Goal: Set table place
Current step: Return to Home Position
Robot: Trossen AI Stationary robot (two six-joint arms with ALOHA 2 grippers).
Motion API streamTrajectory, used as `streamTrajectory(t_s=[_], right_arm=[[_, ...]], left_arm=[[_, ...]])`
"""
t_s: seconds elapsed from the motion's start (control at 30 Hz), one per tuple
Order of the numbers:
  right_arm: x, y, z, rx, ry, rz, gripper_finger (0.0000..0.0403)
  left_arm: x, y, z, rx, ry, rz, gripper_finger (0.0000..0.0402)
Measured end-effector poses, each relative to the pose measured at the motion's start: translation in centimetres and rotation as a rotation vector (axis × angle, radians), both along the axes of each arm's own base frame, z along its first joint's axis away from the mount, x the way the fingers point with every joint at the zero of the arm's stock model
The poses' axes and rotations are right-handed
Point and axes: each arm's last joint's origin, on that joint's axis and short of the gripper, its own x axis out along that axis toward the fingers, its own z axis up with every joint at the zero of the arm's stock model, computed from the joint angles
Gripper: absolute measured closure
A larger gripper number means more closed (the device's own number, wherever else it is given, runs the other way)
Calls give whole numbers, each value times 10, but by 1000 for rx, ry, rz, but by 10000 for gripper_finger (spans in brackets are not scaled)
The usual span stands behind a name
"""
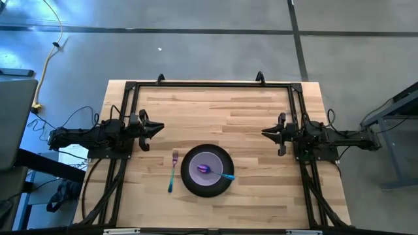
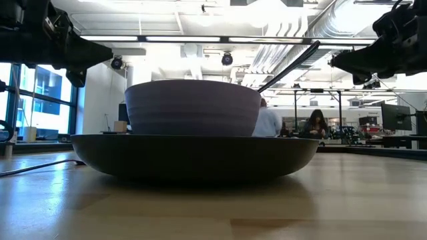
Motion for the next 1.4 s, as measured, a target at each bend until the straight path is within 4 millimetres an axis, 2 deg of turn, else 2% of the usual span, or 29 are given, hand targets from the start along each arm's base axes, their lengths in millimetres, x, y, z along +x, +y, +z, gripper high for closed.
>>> streamTrajectory(t_s=[1.4], right_arm=[[0,0,0,21,0,0,359]], left_arm=[[0,0,0,-1,-1,1,364]])
